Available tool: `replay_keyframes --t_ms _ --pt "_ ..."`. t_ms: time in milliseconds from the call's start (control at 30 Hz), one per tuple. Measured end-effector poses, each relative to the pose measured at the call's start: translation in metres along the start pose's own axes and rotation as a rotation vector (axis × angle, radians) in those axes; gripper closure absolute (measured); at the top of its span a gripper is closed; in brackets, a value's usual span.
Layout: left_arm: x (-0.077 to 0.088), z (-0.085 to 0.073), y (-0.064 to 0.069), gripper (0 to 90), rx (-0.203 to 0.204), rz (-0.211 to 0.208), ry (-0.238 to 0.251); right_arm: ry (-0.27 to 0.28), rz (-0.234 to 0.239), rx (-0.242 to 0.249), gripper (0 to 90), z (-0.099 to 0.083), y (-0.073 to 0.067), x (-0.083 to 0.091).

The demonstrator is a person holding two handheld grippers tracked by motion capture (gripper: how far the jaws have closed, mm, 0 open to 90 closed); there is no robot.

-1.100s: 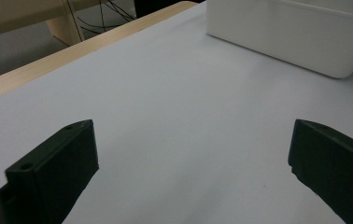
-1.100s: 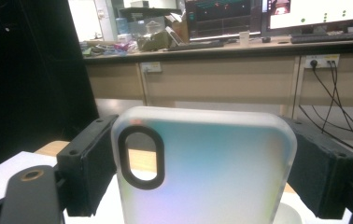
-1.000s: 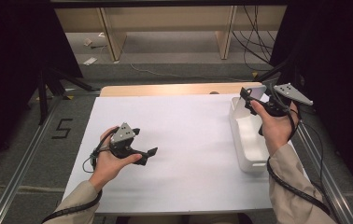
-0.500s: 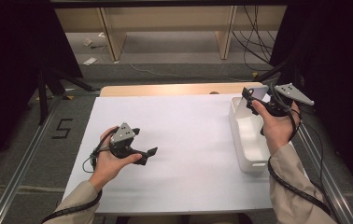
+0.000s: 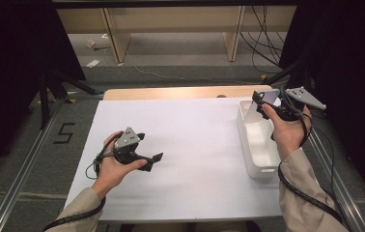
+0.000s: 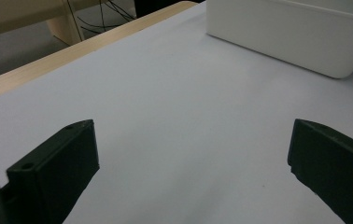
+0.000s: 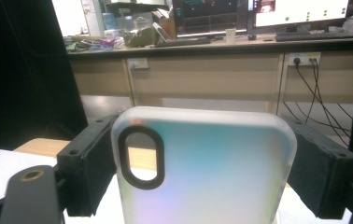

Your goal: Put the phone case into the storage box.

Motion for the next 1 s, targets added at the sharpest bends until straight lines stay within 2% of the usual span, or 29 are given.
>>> replay_keyframes --t_ms 333,1000 --pt "0.000 0.000 -0.002 1.3 0.006 0.003 0.001 0.002 -0.019 -0.003 18.4 0.000 0.009 0.001" --pt "0.000 0.000 -0.002 0.7 0.000 0.011 -0.003 -0.021 -0.033 -0.002 18.4 -0.006 0.014 0.000"
Point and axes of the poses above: each handheld gripper's, and its own axes: x roughly backward along the jaws, z roughly out of its top, y roughly to its right, the point moved 5 cm from there along -x, roughly forward along the jaws, and after that the axes turned 8 degrees about y, right-handed, at the moved point
